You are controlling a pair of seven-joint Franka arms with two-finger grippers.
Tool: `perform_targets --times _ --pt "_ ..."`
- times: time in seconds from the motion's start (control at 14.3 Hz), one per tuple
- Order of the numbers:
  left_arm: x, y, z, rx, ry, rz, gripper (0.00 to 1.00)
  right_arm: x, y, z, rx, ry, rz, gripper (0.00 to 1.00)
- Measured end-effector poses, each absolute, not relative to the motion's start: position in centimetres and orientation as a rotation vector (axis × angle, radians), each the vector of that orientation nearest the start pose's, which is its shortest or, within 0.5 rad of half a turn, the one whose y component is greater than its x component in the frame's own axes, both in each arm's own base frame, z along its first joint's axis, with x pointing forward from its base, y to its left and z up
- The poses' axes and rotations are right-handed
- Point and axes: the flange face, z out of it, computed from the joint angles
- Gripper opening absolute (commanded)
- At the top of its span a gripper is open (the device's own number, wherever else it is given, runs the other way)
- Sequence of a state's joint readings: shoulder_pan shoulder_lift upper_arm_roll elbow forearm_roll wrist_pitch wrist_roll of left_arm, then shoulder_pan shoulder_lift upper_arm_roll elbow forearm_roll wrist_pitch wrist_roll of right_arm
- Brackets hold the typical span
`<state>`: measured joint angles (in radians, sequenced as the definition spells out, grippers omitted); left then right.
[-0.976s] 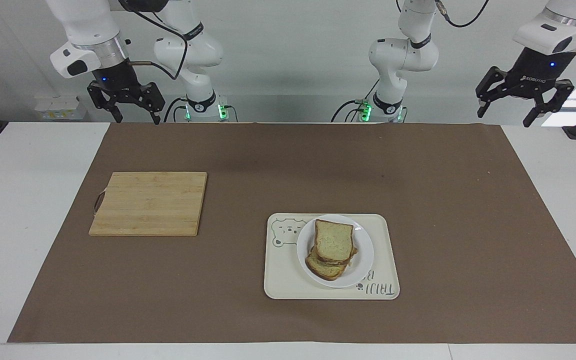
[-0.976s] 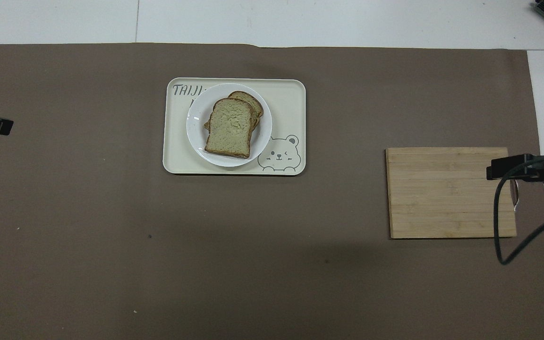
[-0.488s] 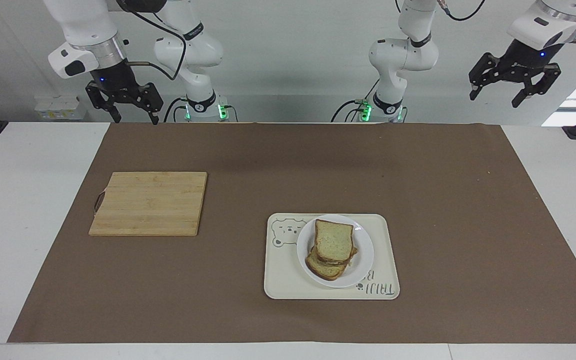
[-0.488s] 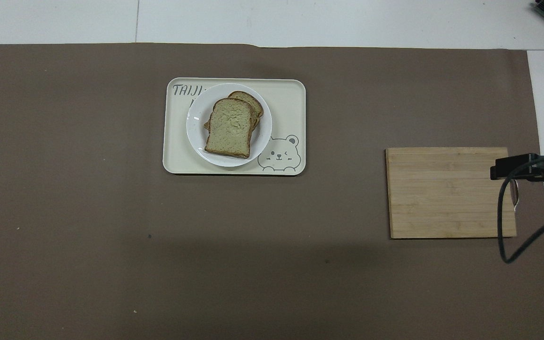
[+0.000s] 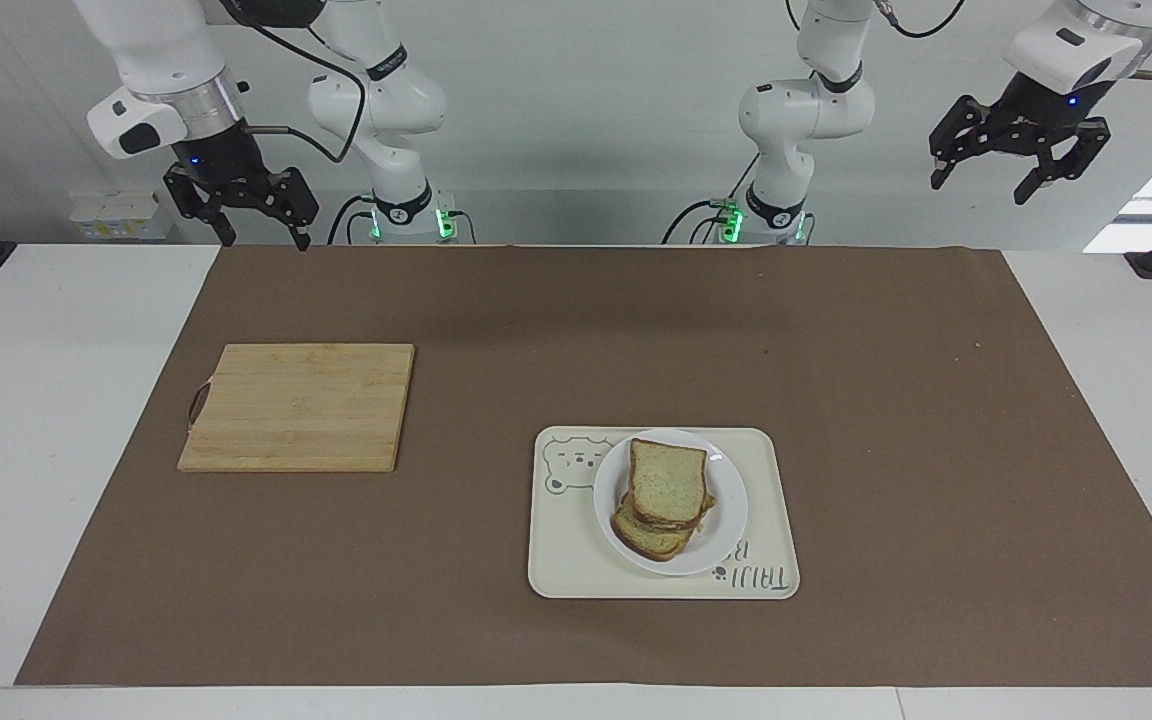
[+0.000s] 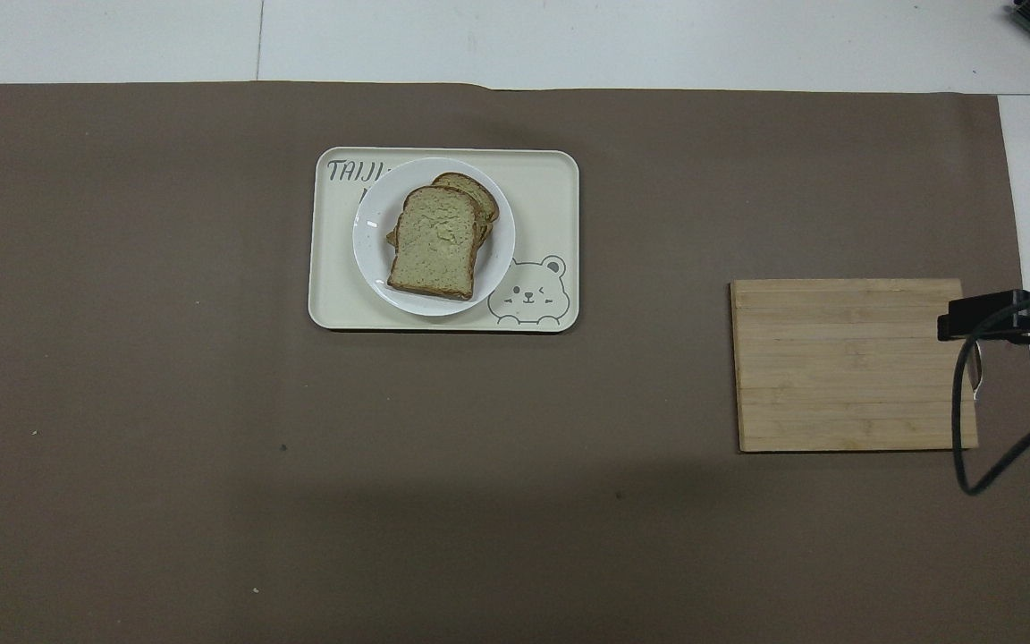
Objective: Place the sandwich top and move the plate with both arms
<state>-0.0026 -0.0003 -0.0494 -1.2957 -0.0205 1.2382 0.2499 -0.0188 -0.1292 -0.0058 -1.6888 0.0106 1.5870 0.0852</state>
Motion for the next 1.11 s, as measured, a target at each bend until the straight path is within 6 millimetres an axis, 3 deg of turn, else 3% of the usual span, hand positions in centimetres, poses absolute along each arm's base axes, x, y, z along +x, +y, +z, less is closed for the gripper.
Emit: perform_targets --times 0.49,1.11 --pt "50.3 -1.3 73.0 -3.143 0.372 0.060 1.00 51.5 -1.5 63.9 -3.123 0.180 -0.040 1.00" --pt "50.3 -1.7 73.0 -3.144 0.349 0.048 1.00 51.5 -2.1 63.8 -3.118 0.196 -0.038 1.00"
